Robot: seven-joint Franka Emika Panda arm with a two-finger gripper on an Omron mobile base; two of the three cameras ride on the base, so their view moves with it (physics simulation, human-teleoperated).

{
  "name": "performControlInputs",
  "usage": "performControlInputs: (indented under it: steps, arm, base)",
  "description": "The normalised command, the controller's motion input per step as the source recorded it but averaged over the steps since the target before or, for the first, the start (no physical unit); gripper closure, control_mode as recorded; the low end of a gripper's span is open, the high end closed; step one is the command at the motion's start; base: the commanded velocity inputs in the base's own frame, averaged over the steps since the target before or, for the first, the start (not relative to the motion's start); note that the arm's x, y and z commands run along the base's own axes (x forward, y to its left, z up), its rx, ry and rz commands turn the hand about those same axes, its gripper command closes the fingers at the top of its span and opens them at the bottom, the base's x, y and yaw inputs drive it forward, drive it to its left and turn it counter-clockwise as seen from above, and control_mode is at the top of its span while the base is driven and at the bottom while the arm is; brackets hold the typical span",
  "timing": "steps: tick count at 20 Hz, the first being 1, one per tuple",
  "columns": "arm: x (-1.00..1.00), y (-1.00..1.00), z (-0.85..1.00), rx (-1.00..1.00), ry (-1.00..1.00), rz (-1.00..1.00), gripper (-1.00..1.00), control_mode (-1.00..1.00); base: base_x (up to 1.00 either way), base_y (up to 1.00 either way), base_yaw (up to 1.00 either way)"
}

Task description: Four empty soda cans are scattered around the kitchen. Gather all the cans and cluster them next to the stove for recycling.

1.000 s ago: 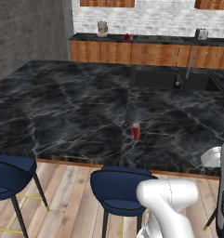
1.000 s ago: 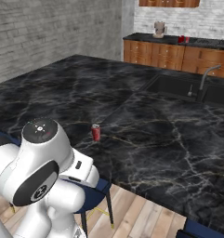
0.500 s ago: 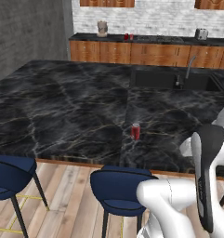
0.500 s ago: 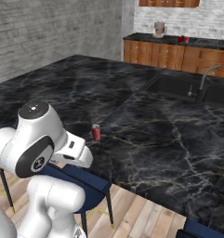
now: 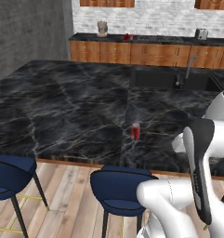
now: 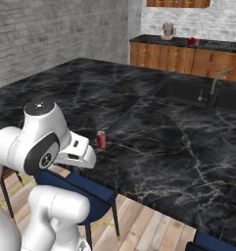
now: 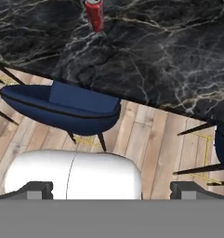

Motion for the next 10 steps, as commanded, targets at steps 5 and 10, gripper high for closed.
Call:
performControlInputs:
  steps: [5, 10]
  arm:
    - [0.67, 0.12, 0.00, 0.01, 0.06, 0.00, -1.00, -1.00]
    - [0.32, -0.04, -0.03, 0.10, -0.02, 0.00, -1.00, -1.00]
  base:
    - [0.00, 0.00, 0.00]
    - [0.00, 0.00, 0.00]
